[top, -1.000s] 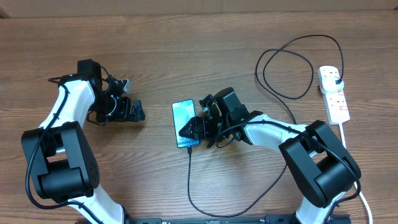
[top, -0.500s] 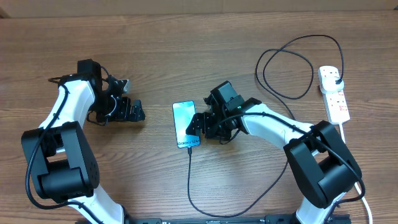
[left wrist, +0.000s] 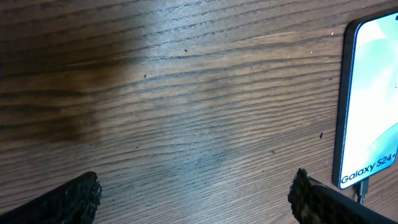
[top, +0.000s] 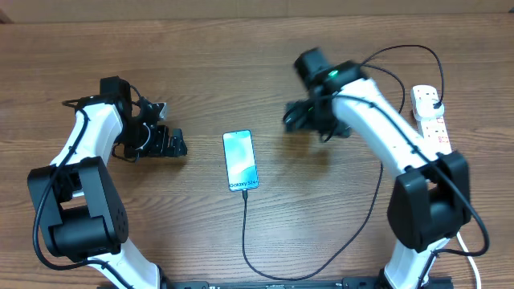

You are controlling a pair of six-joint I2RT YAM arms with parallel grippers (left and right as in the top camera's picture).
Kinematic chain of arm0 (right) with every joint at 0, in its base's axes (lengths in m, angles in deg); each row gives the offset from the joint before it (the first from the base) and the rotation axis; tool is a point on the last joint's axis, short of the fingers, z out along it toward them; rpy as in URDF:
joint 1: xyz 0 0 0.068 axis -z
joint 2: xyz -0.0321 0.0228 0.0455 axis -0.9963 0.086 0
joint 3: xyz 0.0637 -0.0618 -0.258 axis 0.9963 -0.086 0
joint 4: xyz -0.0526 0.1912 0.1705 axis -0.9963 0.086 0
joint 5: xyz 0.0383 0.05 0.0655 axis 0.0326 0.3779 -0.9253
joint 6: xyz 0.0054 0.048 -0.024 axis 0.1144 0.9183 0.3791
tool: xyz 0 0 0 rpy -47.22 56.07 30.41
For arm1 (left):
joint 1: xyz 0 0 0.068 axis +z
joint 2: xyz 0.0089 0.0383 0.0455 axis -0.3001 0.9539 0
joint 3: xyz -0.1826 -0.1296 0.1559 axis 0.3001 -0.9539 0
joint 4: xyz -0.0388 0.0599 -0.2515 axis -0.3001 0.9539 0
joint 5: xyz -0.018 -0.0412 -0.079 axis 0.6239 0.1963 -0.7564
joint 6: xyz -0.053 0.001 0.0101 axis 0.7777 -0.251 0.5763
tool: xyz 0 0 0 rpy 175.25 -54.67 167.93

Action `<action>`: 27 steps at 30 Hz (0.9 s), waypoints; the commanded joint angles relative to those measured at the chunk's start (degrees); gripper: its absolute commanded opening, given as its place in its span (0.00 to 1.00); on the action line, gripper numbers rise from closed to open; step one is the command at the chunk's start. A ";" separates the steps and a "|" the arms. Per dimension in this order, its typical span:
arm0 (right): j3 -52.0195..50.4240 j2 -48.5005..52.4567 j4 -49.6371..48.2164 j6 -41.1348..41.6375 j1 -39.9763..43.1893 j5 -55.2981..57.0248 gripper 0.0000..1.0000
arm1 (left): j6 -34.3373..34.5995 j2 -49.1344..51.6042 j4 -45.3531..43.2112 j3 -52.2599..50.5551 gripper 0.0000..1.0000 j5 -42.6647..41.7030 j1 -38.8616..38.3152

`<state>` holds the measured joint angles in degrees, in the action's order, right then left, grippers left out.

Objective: Plug charger to phone and switch on socket
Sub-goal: 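Release the phone on the table and lift the right gripper away, then move the right gripper to the white power strip's switch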

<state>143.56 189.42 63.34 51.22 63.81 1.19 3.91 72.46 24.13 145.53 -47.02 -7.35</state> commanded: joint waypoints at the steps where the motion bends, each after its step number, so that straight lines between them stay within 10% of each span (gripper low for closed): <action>1: 0.81 -0.79 0.42 -0.17 7.28 8.37 1.00 | 0.39 -0.46 -0.07 0.24 0.99 -0.04 -0.48; 27: -2.80 -0.35 -4.11 0.90 49.07 7.74 1.00 | 0.39 -0.46 -0.07 0.24 1.00 -0.04 -0.48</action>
<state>141.81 189.45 60.39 52.31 111.61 8.82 3.91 72.46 24.13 145.53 -47.02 -7.35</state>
